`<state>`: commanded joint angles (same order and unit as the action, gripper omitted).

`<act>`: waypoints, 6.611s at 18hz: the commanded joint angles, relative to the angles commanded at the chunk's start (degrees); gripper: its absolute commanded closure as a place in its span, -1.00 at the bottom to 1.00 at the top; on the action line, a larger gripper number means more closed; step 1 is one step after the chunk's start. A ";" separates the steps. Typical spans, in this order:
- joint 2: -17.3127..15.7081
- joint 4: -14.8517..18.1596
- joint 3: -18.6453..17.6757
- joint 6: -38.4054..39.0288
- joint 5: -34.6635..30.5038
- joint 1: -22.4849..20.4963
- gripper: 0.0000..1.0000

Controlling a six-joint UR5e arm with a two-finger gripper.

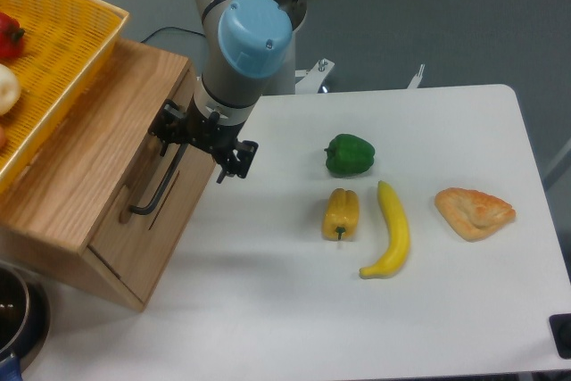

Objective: Slide open the top drawer
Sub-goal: 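Lower the gripper onto the black drawer handle and close on it, then pull the drawer handle outward from the cabinet with the gripper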

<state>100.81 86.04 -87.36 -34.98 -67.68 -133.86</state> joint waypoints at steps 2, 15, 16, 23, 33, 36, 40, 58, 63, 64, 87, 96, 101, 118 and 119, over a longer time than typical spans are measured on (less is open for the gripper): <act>0.17 -0.09 0.00 0.00 -0.09 0.52 -0.99; 0.79 -0.53 -0.44 0.00 -0.18 0.70 -0.99; 0.79 -0.61 -0.44 0.00 -0.18 0.70 -0.99; 1.41 -1.58 -0.44 -0.09 -0.26 0.70 -0.99; 1.41 -1.67 -0.35 -0.26 -0.26 0.26 -0.99; 1.41 -1.93 -0.35 -0.35 -0.26 0.09 -0.99; 1.41 -2.11 -0.35 -0.35 -0.26 -0.09 -0.99; 1.76 -2.55 -0.26 -0.61 -0.35 -1.76 -0.99; 1.85 -2.64 -0.26 -0.88 -0.35 -3.16 -0.99; 1.76 -2.64 -0.26 -0.88 -0.35 -3.51 -0.99; 1.85 -3.96 0.26 -0.88 -0.35 -5.62 -0.99; 2.72 -5.09 0.53 -0.97 -0.35 -6.50 -0.99; 2.81 -5.80 0.53 -1.05 -0.35 -7.47 -0.99; 2.90 -6.50 1.14 -1.14 -0.35 -9.58 -0.99; 2.90 -6.50 1.14 -1.14 -0.35 -9.58 -0.99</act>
<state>103.71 79.54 -86.22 -36.12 -68.03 -143.44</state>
